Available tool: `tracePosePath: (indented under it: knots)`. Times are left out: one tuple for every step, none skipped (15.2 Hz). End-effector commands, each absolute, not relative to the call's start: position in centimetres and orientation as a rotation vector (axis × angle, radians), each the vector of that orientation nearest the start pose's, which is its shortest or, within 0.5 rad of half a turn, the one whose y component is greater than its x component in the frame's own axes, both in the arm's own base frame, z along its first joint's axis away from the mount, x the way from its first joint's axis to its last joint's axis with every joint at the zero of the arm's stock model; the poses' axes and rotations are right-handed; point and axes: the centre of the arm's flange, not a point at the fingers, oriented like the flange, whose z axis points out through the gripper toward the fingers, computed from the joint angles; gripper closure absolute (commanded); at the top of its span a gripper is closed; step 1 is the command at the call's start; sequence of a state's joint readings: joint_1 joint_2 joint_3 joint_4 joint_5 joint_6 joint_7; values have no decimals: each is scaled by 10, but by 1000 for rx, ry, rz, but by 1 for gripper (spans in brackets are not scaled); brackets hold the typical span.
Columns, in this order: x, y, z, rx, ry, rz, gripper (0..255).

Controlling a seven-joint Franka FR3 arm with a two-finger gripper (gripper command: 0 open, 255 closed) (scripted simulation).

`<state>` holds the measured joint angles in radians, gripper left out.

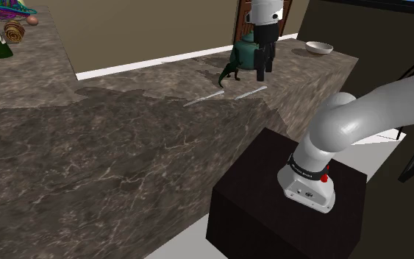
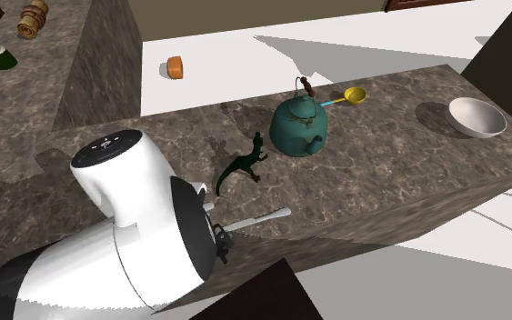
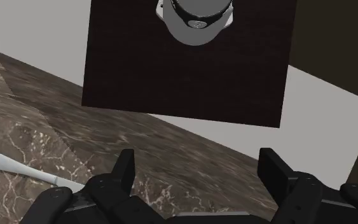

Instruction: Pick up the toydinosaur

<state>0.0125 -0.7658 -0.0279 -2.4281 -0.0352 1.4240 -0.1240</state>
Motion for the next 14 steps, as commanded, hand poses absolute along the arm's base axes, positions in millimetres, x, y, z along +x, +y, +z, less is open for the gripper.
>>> tracePosePath:
  knots:
    - [291, -10, 540, -3114, -184, 375, 0]
    - [296, -18, 534, -3125, -174, 344, 0]
    - [301, -25, 528, -3135, -165, 313, 0]
    - [306, -32, 523, -3145, -155, 282, 0]
    - [312, -39, 517, -3155, -146, 251, 0]
    - [317, -47, 512, -3164, -136, 220, 0]
    - [323, -54, 507, -3173, -126, 188, 0]
    - [328, -62, 501, -3182, -117, 157, 0]
    - [334, -69, 497, -3190, -107, 125, 0]
    - [339, -77, 492, -3198, -97, 93, 0]
    - [345, -85, 487, -3205, -87, 61, 0]
    - [351, -93, 483, -3213, -77, 28, 0]
    - [357, -100, 479, -3219, -67, -4, 0]
    - [363, -108, 474, -3226, -57, -36, 0]
